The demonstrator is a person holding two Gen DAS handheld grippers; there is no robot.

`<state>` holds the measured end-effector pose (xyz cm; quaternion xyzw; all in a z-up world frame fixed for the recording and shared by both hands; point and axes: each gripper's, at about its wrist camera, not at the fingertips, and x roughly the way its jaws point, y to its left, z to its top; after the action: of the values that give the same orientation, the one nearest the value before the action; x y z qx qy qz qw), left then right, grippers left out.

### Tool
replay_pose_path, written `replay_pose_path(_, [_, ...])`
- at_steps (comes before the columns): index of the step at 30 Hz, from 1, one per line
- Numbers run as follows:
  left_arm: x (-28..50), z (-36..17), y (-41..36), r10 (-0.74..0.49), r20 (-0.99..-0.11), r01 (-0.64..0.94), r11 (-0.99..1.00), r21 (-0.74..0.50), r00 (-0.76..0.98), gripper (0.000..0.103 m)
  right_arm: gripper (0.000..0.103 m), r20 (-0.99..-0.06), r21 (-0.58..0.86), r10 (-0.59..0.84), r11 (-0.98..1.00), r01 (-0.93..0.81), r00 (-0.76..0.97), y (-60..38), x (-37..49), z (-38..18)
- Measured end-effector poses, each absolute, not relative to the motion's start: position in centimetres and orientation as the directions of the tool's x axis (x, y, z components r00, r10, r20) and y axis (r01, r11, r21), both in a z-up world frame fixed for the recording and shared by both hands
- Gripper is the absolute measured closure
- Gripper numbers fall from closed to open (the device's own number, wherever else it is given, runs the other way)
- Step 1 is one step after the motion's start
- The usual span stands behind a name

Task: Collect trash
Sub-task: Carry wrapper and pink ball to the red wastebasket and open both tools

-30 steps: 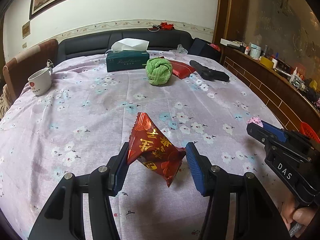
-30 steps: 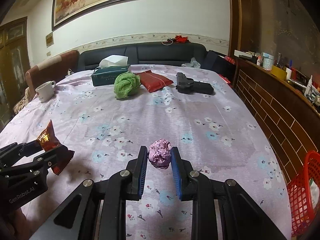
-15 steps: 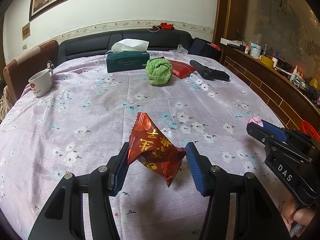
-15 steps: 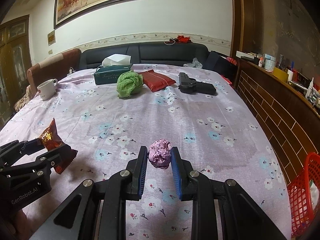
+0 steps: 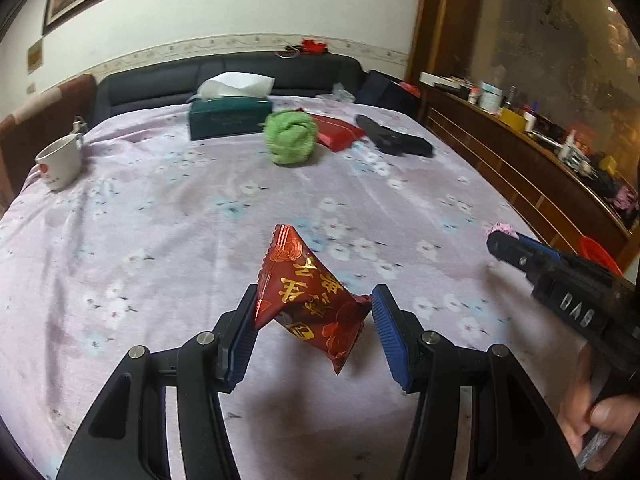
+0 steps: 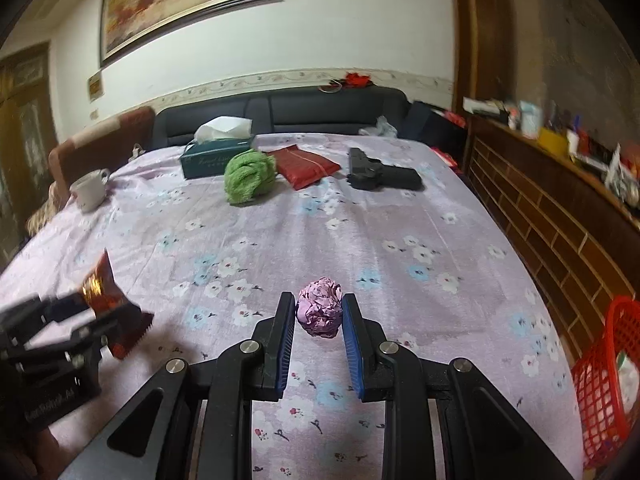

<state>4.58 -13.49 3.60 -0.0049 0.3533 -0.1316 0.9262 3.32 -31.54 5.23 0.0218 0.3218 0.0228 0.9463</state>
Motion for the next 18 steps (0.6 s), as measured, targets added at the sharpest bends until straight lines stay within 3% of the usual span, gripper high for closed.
replay_pose_path(3, [3.6, 4.5, -14.4, -0.262, -0.641, 0.269, 0.959, -0.091, 0.721, 0.049, 0.078, -0.622, 0.152, 0.086, 0.988, 0.013, 0.778, -33.7, 2.5, 6.0])
replay_pose_path(9, [1.3, 6.2, -17.9, -0.334, -0.647, 0.363, 0.927, -0.093, 0.686, 0.049, 0.078, -0.607, 0.185, 0.043, 0.979, 0.089, 0.794, -37.8, -2.2, 7.6])
replay_pose_path(18, [-3.3, 9.7, -29.9, -0.512, -0.635, 0.600, 0.794, -0.094, 0.578, 0.049, 0.078, -0.562, 0.258, -0.077, 0.930, 0.263, 0.824, -48.5, -11.4, 9.9])
